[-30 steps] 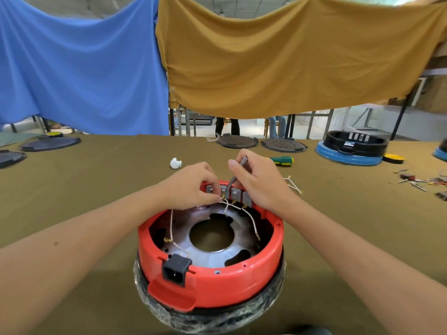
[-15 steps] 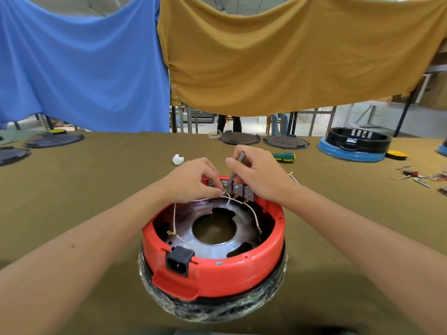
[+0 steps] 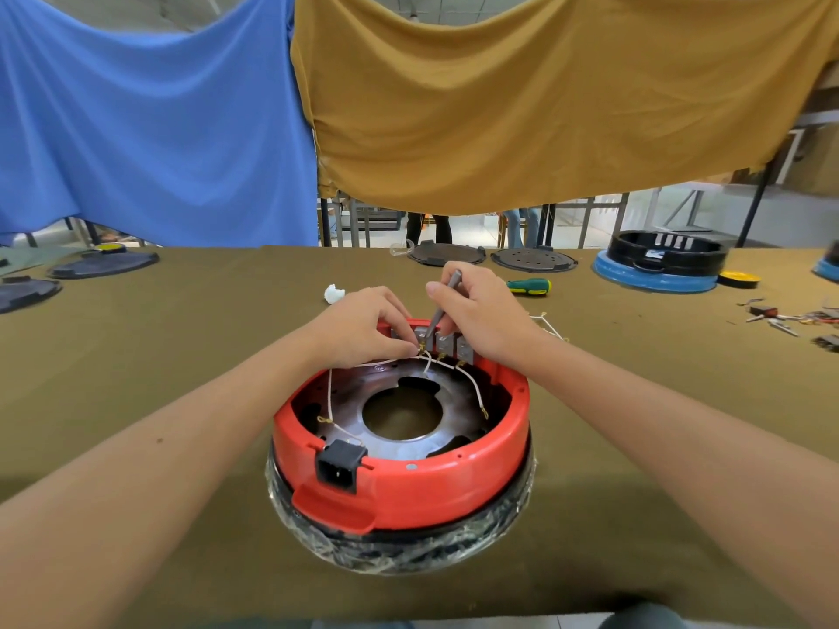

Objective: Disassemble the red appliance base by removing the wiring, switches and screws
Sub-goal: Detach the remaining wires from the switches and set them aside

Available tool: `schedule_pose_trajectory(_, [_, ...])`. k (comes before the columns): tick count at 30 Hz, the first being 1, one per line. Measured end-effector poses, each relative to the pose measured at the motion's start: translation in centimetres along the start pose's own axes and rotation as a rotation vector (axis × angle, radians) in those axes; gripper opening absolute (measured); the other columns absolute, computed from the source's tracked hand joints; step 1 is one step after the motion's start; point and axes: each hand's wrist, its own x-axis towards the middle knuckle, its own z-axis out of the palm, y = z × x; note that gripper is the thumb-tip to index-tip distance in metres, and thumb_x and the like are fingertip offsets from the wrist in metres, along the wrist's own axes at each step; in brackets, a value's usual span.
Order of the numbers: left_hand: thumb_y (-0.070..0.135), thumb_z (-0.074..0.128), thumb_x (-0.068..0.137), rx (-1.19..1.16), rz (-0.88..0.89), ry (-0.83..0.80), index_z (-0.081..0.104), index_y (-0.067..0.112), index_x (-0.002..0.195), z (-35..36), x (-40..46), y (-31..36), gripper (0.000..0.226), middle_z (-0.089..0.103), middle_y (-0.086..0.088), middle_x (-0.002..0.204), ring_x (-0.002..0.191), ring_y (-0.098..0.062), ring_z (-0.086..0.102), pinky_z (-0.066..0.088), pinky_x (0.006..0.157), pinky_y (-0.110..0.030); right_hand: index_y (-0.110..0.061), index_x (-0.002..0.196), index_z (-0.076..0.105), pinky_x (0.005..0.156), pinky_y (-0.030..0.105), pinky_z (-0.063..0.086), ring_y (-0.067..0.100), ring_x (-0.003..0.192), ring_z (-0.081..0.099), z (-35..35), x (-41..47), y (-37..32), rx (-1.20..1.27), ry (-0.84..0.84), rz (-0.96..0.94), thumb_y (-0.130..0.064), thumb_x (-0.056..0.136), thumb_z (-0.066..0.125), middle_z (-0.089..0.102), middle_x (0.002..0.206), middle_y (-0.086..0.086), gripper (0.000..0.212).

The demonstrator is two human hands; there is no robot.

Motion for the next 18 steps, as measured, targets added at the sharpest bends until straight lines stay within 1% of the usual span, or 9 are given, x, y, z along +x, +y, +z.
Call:
schedule_pose_trajectory(3, [0.029, 0.078, 0.08, -0.014, -0.003, -0.003, 0.077, 0.034, 0.078, 0.0, 0.0, 0.0, 0.006, 0.056, 0.013, 0.105, 0.1, 0.009, 0.049, 0.039, 0.092, -0.022, -0.01, 0.078, 0.047, 0.06, 0.03, 0.044, 0.007, 0.048, 0.055, 0.0, 0.7, -0.2, 0.023, -0.012, 0.07, -0.021, 0.1, 0.049, 0.062, 0.05, 0.0, 0.025])
schedule_pose_trajectory(5, [0.029, 0.078, 0.08, -0.009, -0.007, -0.009, 0.077, 0.035, 0.078, -0.1, 0.0, 0.0, 0.006, 0.056, 0.013, 0.106, 0.101, 0.008, 0.049, 0.039, 0.092, -0.023, -0.01, 0.078, 0.047, 0.056, 0.028, 0.044, 0.006, 0.045, 0.054, 0.2, 0.9, -0.6, 0.005, -0.014, 0.092, -0.02, 0.099, 0.049, 0.059, 0.047, -0.002, 0.023])
schedule_pose_trajectory(7, [0.03, 0.078, 0.08, -0.007, -0.011, -0.007, 0.078, 0.033, 0.08, 0.0, 0.0, 0.0, 0.003, 0.056, 0.012, 0.107, 0.102, 0.007, 0.049, 0.039, 0.093, -0.024, -0.009, 0.078, 0.047, 0.06, 0.034, 0.048, 0.016, 0.052, 0.058, 0.3, 0.8, -0.9, -0.012, 0.014, 0.082, -0.02, 0.098, 0.049, 0.061, 0.054, 0.005, 0.023])
schedule_pose_trajectory(9, [0.03, 0.078, 0.08, -0.011, -0.013, -0.004, 0.079, 0.032, 0.081, 0.0, 0.1, -0.1, 0.001, 0.056, 0.012, 0.107, 0.102, 0.008, 0.049, 0.039, 0.093, -0.023, -0.004, 0.08, 0.048, 0.071, 0.045, 0.053, 0.033, 0.069, 0.062, 0.4, 0.5, -0.9, -0.036, 0.043, 0.051, -0.023, 0.098, 0.049, 0.065, 0.067, 0.017, 0.027])
schedule_pose_trajectory(10, [0.03, 0.078, 0.08, -0.013, -0.013, -0.003, 0.079, 0.032, 0.081, 0.0, 0.0, -0.1, 0.001, 0.056, 0.013, 0.107, 0.101, 0.009, 0.049, 0.038, 0.092, -0.023, -0.002, 0.08, 0.048, 0.074, 0.048, 0.052, 0.037, 0.073, 0.062, 0.5, 0.3, -0.8, -0.054, 0.044, 0.026, -0.024, 0.099, 0.049, 0.065, 0.07, 0.018, 0.028])
schedule_pose_trajectory(12, [0.03, 0.078, 0.08, -0.006, -0.009, 0.003, 0.079, 0.03, 0.082, 0.0, 0.0, 0.0, 0.002, 0.056, 0.013, 0.106, 0.1, 0.009, 0.048, 0.038, 0.092, -0.023, -0.008, 0.077, 0.047, 0.071, 0.048, 0.05, 0.035, 0.07, 0.06, 0.6, 0.0, -0.9, -0.123, 0.034, -0.042, -0.027, 0.1, 0.048, 0.062, 0.067, 0.014, 0.029])
schedule_pose_trajectory(14, [0.029, 0.078, 0.08, -0.001, -0.008, 0.01, 0.079, 0.028, 0.083, 0.0, 0.0, 0.0, 0.003, 0.057, 0.011, 0.106, 0.099, 0.009, 0.048, 0.038, 0.093, -0.023, -0.017, 0.072, 0.04, 0.066, 0.044, 0.044, 0.031, 0.066, 0.055, 0.7, -0.2, -1.1, -0.217, 0.029, -0.108, -0.029, 0.101, 0.047, 0.055, 0.062, 0.005, 0.032])
schedule_pose_trajectory(15, [0.028, 0.078, 0.08, -0.003, -0.009, 0.011, 0.079, 0.028, 0.082, 0.0, 0.0, 0.0, 0.002, 0.057, 0.011, 0.107, 0.099, 0.009, 0.048, 0.037, 0.092, -0.023, -0.018, 0.072, 0.039, 0.065, 0.044, 0.042, 0.031, 0.066, 0.053, 0.8, -0.3, -1.1, -0.236, 0.031, -0.121, -0.029, 0.101, 0.047, 0.053, 0.061, 0.003, 0.033])
schedule_pose_trajectory(18, [0.029, 0.078, 0.08, -0.006, -0.012, 0.007, 0.078, 0.031, 0.08, 0.0, 0.0, -0.1, 0.002, 0.056, 0.012, 0.107, 0.099, 0.01, 0.048, 0.036, 0.089, -0.021, -0.013, 0.075, 0.042, 0.067, 0.047, 0.044, 0.033, 0.068, 0.054, 0.8, -0.3, -1.2, -0.236, 0.037, -0.11, -0.029, 0.102, 0.046, 0.053, 0.064, 0.005, 0.031])
